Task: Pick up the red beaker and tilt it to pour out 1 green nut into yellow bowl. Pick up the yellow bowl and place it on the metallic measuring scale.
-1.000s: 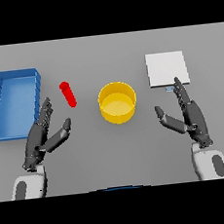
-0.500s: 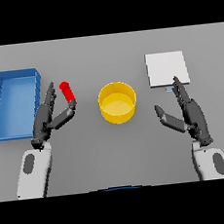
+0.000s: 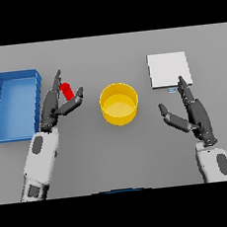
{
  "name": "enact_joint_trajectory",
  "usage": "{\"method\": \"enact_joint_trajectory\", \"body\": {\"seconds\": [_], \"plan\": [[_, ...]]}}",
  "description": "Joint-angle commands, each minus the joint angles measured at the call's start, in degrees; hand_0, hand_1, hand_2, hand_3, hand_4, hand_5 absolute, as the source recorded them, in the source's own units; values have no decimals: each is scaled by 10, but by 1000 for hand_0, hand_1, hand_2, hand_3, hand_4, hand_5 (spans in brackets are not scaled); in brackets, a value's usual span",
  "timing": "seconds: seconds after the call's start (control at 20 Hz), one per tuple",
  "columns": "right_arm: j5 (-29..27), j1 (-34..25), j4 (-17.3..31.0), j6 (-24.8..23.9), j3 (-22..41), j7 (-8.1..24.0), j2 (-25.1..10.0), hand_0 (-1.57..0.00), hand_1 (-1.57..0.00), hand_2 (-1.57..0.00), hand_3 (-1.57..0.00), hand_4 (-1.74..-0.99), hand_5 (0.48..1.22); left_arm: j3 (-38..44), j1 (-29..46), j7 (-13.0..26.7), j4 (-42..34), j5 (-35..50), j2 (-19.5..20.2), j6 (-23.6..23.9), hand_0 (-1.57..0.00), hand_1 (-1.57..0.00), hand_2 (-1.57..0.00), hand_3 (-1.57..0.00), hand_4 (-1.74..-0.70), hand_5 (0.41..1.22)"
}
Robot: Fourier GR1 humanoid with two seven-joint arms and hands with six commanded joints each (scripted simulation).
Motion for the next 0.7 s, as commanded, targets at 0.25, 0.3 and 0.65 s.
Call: {"method": "enact_joint_trajectory", "body": {"seconds": [0.25, 0.3, 0.65], "plan": [[-7, 3, -6, 0, -3, 0, 2, 1, 1, 1, 1, -1303, 646, 24, -40, -57, 75, 15, -10, 3, 1, 1, -1, 1, -1331, 709], [-5, 1, -2, -1, -2, -2, 4, 1, 1, 1, 1, -1301, 647, 28, -44, -62, 78, 18, -13, 6, 1, -6, -50, -30, -1347, 726], [-2, 1, -6, -2, 1, 8, 4, 1, 1, 1, 1, -1291, 649, 54, -76, -91, 121, 34, -30, 27, -1167, -1155, -1153, -1081, -1529, 1043]]}}
